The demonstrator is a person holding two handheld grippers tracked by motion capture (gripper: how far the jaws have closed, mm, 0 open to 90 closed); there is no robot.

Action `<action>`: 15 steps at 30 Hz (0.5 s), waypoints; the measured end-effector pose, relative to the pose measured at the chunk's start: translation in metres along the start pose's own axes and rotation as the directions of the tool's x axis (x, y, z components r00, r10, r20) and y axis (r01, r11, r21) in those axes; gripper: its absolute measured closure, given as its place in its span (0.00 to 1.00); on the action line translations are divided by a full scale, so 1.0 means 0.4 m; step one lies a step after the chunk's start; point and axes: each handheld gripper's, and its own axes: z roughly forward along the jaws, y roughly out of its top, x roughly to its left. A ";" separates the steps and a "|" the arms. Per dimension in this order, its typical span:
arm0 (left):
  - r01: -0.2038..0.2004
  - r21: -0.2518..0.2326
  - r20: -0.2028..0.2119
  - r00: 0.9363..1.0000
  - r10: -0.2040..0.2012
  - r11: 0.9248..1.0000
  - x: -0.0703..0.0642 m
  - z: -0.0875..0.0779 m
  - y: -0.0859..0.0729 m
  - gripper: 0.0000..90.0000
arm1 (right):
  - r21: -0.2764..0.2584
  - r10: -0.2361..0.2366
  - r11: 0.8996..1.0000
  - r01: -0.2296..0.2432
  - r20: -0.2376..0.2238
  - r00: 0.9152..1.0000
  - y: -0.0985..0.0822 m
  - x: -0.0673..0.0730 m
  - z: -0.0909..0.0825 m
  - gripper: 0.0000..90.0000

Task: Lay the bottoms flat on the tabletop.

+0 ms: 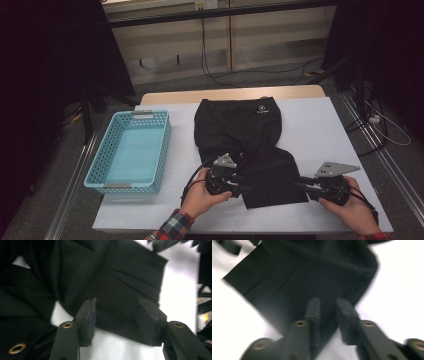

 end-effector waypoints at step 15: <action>-0.037 -0.016 -0.109 0.993 0.035 0.999 0.022 0.002 0.004 0.23 | 0.031 0.079 0.996 -0.082 0.090 0.993 0.012 -0.033 0.062 0.76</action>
